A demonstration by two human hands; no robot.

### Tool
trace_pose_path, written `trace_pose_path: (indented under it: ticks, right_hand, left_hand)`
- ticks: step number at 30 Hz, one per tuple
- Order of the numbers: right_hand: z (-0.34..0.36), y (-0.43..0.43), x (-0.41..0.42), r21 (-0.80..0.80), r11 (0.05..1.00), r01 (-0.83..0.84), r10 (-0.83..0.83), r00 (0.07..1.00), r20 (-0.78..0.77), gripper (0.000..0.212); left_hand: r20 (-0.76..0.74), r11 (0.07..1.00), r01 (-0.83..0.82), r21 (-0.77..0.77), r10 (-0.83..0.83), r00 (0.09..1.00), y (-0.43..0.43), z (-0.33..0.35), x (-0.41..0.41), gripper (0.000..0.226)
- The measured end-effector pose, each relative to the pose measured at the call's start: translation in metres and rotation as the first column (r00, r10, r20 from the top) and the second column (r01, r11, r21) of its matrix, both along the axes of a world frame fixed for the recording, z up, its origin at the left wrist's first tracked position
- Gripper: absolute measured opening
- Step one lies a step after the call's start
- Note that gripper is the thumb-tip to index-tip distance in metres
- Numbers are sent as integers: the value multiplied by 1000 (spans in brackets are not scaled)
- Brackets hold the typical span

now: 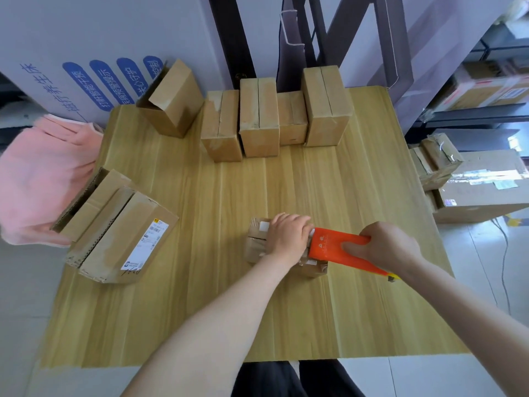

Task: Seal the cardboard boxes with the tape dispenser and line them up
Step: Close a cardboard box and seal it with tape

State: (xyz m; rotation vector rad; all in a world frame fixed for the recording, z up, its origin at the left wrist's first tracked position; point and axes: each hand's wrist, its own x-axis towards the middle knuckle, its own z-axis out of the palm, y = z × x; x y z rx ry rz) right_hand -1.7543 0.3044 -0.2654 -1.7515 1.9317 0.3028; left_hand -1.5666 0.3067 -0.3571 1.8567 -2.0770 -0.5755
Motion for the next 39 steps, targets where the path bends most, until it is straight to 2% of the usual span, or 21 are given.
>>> trace_pose_path:
  ticks: [2,5,9,13,18,26,28,31,33,35,37,39]
  right_hand:
    - [-9,3,-9,6,1000,-9,8,998,56,32]
    - [-23,6,-26,-12,1000,-13,14,990,140,31]
    - [-33,5,-51,20,1000,-17,10,958,288,24]
    - [-39,6,-84,37,999,4,-16,943,332,19]
    - [-44,6,-101,36,998,-47,36,968,249,23]
    - [-36,-32,-36,125,987,-105,108,994,-19,44]
    - [-31,-42,-30,174,983,-53,59,998,-28,46]
    - [-36,-45,-36,305,949,85,-112,991,73,50]
    - [-45,-37,-45,371,909,187,-259,954,151,53]
    - [-54,-28,-51,381,891,246,-334,924,184,56]
    - [-58,-21,-52,364,892,269,-344,925,160,54]
    - [-56,-17,-49,277,930,241,-255,967,14,45]
  left_hand:
    - [122,1000,-1,-23,4,993,3,-9,0,56]
    - [213,999,-3,-42,12,977,1,-12,-1,53]
    - [254,999,6,-44,6,967,1,-15,-1,50]
    - [265,999,1,-44,11,964,1,-18,-1,50]
    - [266,999,-6,-46,18,964,1,-19,-2,50]
    - [266,998,-32,-62,47,963,2,-18,-5,49]
    - [264,998,-35,-55,48,963,1,-17,-5,50]
    - [249,998,-46,-42,55,967,2,-17,-6,52]
    - [220,998,-57,-29,62,973,2,-16,-6,50]
    - [205,998,-52,-21,55,977,3,-15,-5,44]
    - [201,999,-35,-2,35,979,4,-14,-5,42]
    - [203,1000,-29,10,26,979,7,-13,-4,43]
